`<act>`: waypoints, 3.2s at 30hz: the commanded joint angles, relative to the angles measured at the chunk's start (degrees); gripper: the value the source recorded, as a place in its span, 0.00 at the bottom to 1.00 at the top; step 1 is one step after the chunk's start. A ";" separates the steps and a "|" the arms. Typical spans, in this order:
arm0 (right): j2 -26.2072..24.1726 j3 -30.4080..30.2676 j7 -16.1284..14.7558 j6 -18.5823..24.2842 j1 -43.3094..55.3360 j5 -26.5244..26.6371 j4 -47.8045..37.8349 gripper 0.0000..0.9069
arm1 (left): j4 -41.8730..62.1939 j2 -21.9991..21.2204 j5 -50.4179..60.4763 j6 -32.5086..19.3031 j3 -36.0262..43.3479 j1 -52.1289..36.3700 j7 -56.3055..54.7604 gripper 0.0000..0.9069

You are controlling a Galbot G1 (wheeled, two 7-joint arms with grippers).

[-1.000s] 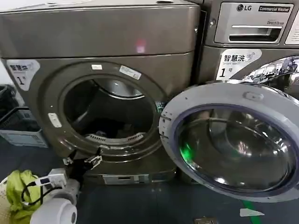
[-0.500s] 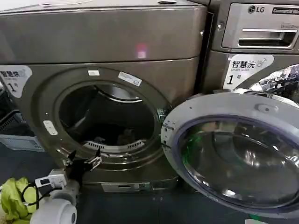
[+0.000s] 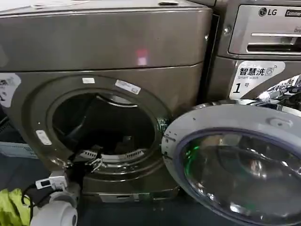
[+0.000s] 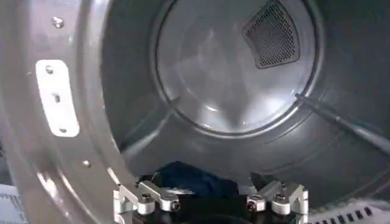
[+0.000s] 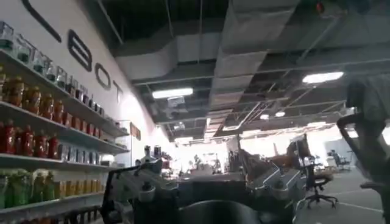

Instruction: Grasp the clothes from the dryer.

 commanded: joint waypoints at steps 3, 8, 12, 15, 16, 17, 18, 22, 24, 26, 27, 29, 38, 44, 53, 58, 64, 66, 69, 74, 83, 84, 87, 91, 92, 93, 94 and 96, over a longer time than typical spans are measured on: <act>-0.08 -0.09 -0.08 0.03 0.00 -0.04 0.07 1.00 | -0.08 0.01 0.21 2.80 0.01 0.03 0.07 1.00; -0.43 0.14 -0.14 0.03 -0.18 -0.07 -0.04 1.00 | 0.10 -0.02 1.07 2.80 0.19 0.08 0.14 1.00; -0.64 0.25 -0.17 0.03 -0.34 -0.08 -0.19 1.00 | 0.21 -0.10 1.02 2.80 0.19 0.03 0.16 1.00; -0.62 0.24 -0.17 -0.01 -0.39 -0.04 -0.10 1.00 | 0.28 -0.02 0.99 2.80 0.15 -0.04 0.20 1.00; -0.64 0.23 -0.18 0.00 -0.38 -0.05 -0.09 1.00 | 0.30 -0.02 1.01 2.80 0.16 -0.05 0.20 1.00; -0.71 0.23 -0.18 -0.04 -0.32 -0.05 -0.06 1.00 | 0.33 -0.01 1.03 2.80 0.16 -0.11 0.20 1.00; -0.73 0.23 -0.16 -0.08 -0.28 -0.06 -0.05 1.00 | 0.32 -0.01 1.11 2.80 0.21 -0.11 0.20 1.00; -0.69 0.04 -0.19 -0.04 -0.31 -0.06 0.01 1.00 | 0.42 -0.08 2.20 2.80 0.44 -0.11 0.18 1.00; -0.71 0.00 -0.20 -0.06 -0.29 -0.05 0.05 1.00 | 0.45 -0.14 2.48 2.80 0.55 -0.06 0.18 1.00; -0.73 -0.04 -0.19 -0.07 -0.18 -0.06 0.13 1.00 | 0.41 -0.17 2.42 2.80 0.63 -0.01 0.21 1.00; -0.73 -0.07 -0.20 -0.08 -0.10 -0.07 0.13 1.00 | 0.41 -0.17 2.34 2.80 0.65 -0.01 0.21 1.00; -0.64 -0.13 -0.19 -0.07 -0.06 -0.09 0.14 1.00 | 0.43 -0.20 2.30 2.80 0.65 -0.06 0.24 1.00; -0.61 0.02 0.61 0.15 -0.36 -0.15 -0.10 1.00 | 0.58 -0.23 2.68 2.80 0.62 -0.09 0.35 1.00; -0.03 -0.23 0.36 0.97 -0.42 -0.17 0.18 1.00 | 1.85 0.10 5.58 2.80 1.09 -1.92 1.94 1.00; -0.03 -0.32 0.00 1.07 -0.66 -0.14 0.39 1.00 | 6.65 0.17 6.94 2.80 1.31 -7.79 1.85 1.00; 0.03 -0.45 -0.07 1.13 -0.70 -0.13 0.54 1.00 | 10.30 0.93 19.06 2.80 1.13 -11.76 12.98 1.00; 0.00 -0.96 -0.09 1.22 -0.57 -0.12 0.85 1.00 | 14.86 2.43 34.88 2.44 1.65 -16.72 26.29 1.00; 0.05 -1.16 -0.12 1.16 -0.46 -0.11 1.16 1.00 | 16.45 3.18 41.76 -0.47 1.23 -17.87 33.56 1.00; 0.01 -1.36 -0.50 1.19 -0.23 -0.08 1.39 1.00 | 17.76 4.35 54.19 -9.33 0.94 -19.30 45.00 1.00; 0.23 -2.28 -0.48 1.32 0.13 -0.18 1.86 1.00 | 19.27 5.51 68.10 -25.25 -0.26 -22.39 60.06 1.00; 0.32 -2.98 -0.53 1.41 0.36 -0.33 2.07 1.00 | 23.54 10.52 72.29 -53.61 1.44 -29.60 77.75 1.00; 0.31 -3.00 -0.53 1.42 0.36 -0.35 2.08 1.00 | 23.98 10.65 72.58 -56.87 1.52 -30.31 77.78 1.00; 0.44 -3.28 -0.53 1.41 0.43 -0.40 2.33 1.00 | 24.67 11.43 75.02 -60.95 2.60 -31.43 77.80 1.00; 0.59 -4.05 -0.46 1.37 0.78 -1.12 2.83 1.00 | 25.46 13.12 78.30 -62.52 5.94 -31.69 77.83 1.00; 0.58 -4.22 -0.50 1.41 0.88 -1.34 2.87 1.00 | 25.91 13.61 79.11 -62.75 7.12 -31.89 77.82 1.00; 0.56 -4.43 -0.48 1.42 0.93 -1.34 2.94 1.00 | 26.24 14.33 79.56 -62.92 7.86 -32.16 77.82 1.00; 0.51 -4.61 -0.49 1.37 1.04 -1.34 2.94 1.00 | 26.79 14.92 79.41 -62.79 8.97 -32.52 77.83 1.00; 0.45 -4.88 -0.48 1.41 1.24 -1.48 2.86 1.00 | 27.39 16.08 79.61 -62.82 10.63 -33.15 77.84 1.00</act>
